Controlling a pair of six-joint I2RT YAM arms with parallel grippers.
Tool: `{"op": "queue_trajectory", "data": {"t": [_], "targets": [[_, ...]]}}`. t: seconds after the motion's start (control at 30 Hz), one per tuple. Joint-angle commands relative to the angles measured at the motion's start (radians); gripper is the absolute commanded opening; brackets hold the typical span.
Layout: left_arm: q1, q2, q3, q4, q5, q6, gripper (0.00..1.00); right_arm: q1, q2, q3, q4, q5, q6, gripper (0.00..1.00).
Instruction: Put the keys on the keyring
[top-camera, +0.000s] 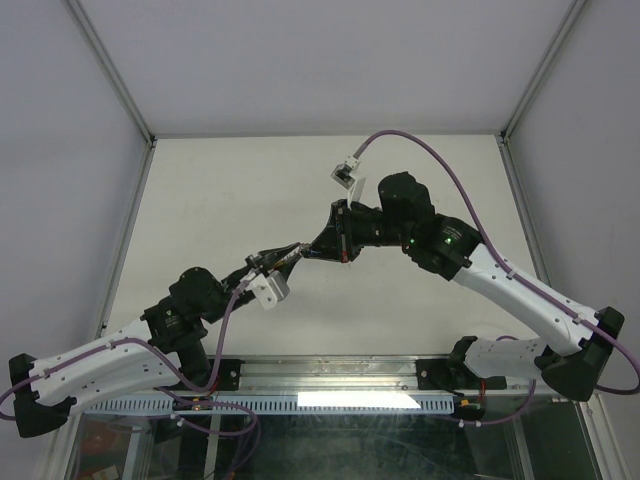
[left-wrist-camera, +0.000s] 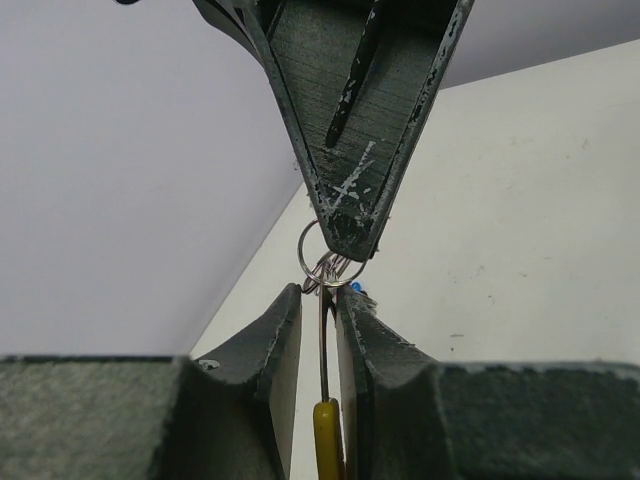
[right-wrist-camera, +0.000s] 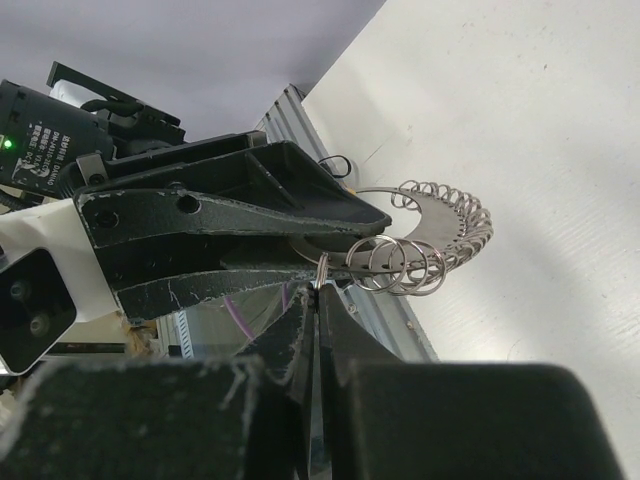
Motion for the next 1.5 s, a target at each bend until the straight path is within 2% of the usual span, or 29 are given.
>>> {"op": "queue_trajectory", "data": {"t": [0.0,0.27,0.53,0.93,1.47], "targets": [[-0.002,0.005,0.034,0.031,0.011,-0.008,0.19,-0.002,-0.009,0.041,0.030,-0.040,-0.011,0.00],[-0.002,0.002,0.034,0.024,0.057,-0.009,0.24,-0.002,-0.009,0.036,0.026,-0.020,-0.012,0.00],[-0.002,-0.012,0.032,0.025,0.064,-0.001,0.21,-0.002,-0.020,0.032,0.001,0.022,-0.025,0.00],[-0.002,-0.014,0.029,0.025,0.060,0.003,0.23,-0.002,-0.012,0.037,-0.006,0.018,-0.025,0.00],[-0.002,-0.013,0.027,0.037,0.111,0.027,0.15,-0.002,0.008,0.035,-0.012,-0.006,-0.025,0.00]]}}
